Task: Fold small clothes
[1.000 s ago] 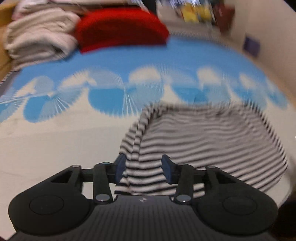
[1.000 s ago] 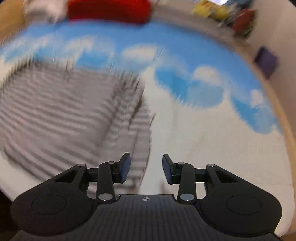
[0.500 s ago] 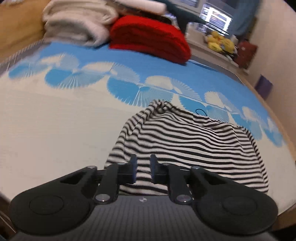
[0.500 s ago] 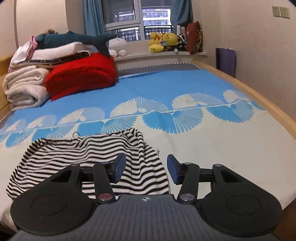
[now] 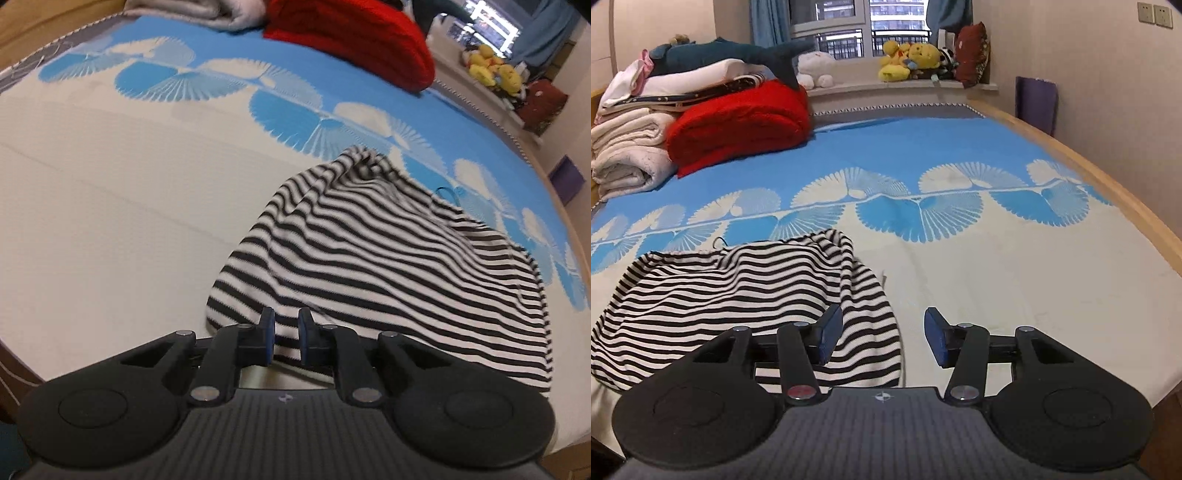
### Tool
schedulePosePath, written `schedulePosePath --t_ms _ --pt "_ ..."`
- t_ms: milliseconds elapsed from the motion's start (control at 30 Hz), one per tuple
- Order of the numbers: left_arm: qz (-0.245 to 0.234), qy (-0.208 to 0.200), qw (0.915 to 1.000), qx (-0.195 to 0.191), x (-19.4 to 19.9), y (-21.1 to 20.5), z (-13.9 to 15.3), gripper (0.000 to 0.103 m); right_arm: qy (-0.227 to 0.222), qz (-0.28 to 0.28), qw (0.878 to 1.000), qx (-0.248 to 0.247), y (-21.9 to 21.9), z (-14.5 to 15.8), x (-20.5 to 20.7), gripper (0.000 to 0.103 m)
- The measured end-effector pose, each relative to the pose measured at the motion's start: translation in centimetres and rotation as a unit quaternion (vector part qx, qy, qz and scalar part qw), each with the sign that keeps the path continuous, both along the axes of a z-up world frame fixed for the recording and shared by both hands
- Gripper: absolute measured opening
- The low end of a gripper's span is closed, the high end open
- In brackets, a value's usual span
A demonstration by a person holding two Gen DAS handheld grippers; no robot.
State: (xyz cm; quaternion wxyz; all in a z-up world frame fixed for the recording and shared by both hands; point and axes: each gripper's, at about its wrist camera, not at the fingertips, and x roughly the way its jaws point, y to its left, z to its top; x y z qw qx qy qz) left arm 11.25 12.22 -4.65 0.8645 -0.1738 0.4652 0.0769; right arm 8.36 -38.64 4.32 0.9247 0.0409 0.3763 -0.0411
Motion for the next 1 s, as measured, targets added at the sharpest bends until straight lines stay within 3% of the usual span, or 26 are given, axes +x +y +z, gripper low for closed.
schedulePosePath --t_ms 100,167,367,433,633,900,933,1000 --pt "0.037 0.017 0.9987 -0.030 0.1 0.9 -1.2 0.027 0.007 0.000 1.000 0.003 -0.4 -0.3 0.5 0.051" --pt "0.073 0.035 0.9951 -0.058 0.2 1.8 -2.2 0.046 0.009 0.003 1.000 -0.002 -0.5 -0.4 1.0 0.051" --pt "0.134 0.059 0.9841 -0.100 0.6 3.8 -3.3 0.054 0.036 0.052 0.997 -0.050 -0.4 -1.5 2.9 0.051" --pt "0.136 0.067 0.9830 -0.104 1.0 3.8 -3.6 0.056 0.049 0.041 0.997 -0.039 -0.7 -2.0 3.4 0.051" --pt "0.156 0.087 0.9770 -0.117 2.0 3.7 -5.4 0.057 0.055 0.027 0.998 -0.026 -0.2 -2.6 3.7 0.051" --pt "0.162 0.091 0.9791 -0.081 2.4 2.6 -5.2 0.057 0.068 0.025 0.997 -0.032 -0.4 -3.1 4.0 0.051" --pt "0.161 0.092 0.9795 -0.079 2.5 2.5 -5.2 0.056 0.069 0.025 0.997 -0.033 -0.4 -3.1 4.0 0.051" --pt "0.152 0.090 0.9813 -0.077 2.7 2.2 -5.1 0.042 0.070 0.025 0.997 -0.034 -0.4 -3.2 4.0 0.051"
